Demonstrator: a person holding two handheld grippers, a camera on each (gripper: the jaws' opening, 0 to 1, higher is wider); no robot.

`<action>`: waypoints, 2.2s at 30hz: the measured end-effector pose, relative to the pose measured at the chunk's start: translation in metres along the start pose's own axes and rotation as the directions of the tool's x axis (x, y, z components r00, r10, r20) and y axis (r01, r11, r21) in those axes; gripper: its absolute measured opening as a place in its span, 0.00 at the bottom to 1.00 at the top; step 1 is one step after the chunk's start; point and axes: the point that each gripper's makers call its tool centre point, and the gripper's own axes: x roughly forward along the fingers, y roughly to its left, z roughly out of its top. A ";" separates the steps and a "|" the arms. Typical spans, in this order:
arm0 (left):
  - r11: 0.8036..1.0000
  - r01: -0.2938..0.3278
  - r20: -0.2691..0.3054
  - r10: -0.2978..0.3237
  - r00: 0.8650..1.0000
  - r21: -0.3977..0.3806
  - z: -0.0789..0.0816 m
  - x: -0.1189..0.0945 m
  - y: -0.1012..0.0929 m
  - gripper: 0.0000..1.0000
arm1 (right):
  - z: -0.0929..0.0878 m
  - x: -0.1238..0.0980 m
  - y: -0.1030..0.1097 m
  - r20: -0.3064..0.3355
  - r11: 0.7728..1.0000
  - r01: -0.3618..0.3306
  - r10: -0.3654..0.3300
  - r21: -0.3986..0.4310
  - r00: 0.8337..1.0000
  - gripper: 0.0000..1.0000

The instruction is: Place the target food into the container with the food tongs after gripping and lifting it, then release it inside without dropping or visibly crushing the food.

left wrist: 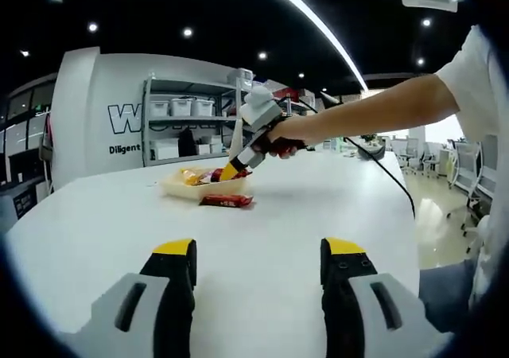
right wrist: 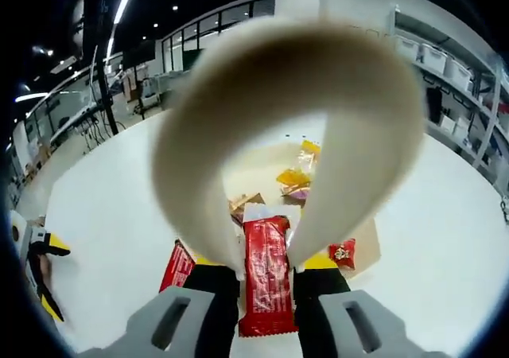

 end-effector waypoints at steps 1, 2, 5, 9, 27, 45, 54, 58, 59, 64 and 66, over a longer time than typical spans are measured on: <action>1.000 0.003 -0.003 -0.003 1.000 0.001 -0.001 0.000 0.000 0.62 | 0.000 0.001 -0.001 0.003 1.000 -0.005 0.005 0.002 1.000 0.20; 1.000 0.003 -0.005 -0.003 1.000 0.000 -0.001 0.000 0.000 0.62 | 0.000 0.001 -0.001 0.003 1.000 -0.003 0.003 -0.002 1.000 0.20; 1.000 0.004 -0.004 -0.004 1.000 -0.003 -0.001 0.000 0.000 0.62 | -0.001 0.004 -0.002 0.001 1.000 0.001 -0.001 -0.007 1.000 0.20; 1.000 0.003 -0.007 -0.003 1.000 0.003 -0.001 0.000 -0.001 0.62 | -0.002 0.006 -0.003 0.007 1.000 -0.002 0.002 0.011 1.000 0.20; 1.000 0.010 -0.015 -0.010 1.000 -0.006 -0.002 0.001 -0.002 0.62 | 0.008 -0.018 -0.005 0.093 0.996 -0.034 0.027 0.082 0.995 0.23; 1.000 0.008 -0.021 -0.008 1.000 -0.020 -0.002 0.000 -0.005 0.62 | 0.015 -0.060 0.033 0.120 0.997 -0.074 0.072 0.017 0.990 0.18; 1.000 0.006 -0.031 -0.006 0.999 -0.007 -0.005 0.001 -0.005 0.62 | 0.024 -0.076 0.025 0.161 0.999 -0.046 0.042 0.023 0.986 0.18; 1.000 0.005 -0.031 -0.005 1.000 -0.005 -0.005 0.001 -0.005 0.62 | 0.019 -0.080 0.028 0.154 0.998 -0.060 0.056 0.025 0.986 0.17; 1.000 0.004 -0.031 -0.004 0.999 -0.005 -0.005 0.001 -0.005 0.62 | 0.017 -0.081 0.031 0.148 0.998 -0.064 0.061 0.019 0.987 0.17; 1.000 0.002 -0.033 -0.003 0.999 -0.001 -0.005 0.000 -0.005 0.62 | 0.005 -0.079 0.039 0.126 0.997 -0.078 0.077 0.003 0.989 0.18; 1.000 0.003 -0.034 -0.003 0.999 -0.002 -0.006 0.000 -0.005 0.62 | -0.001 -0.077 0.044 0.114 0.995 -0.094 0.093 0.009 0.989 0.18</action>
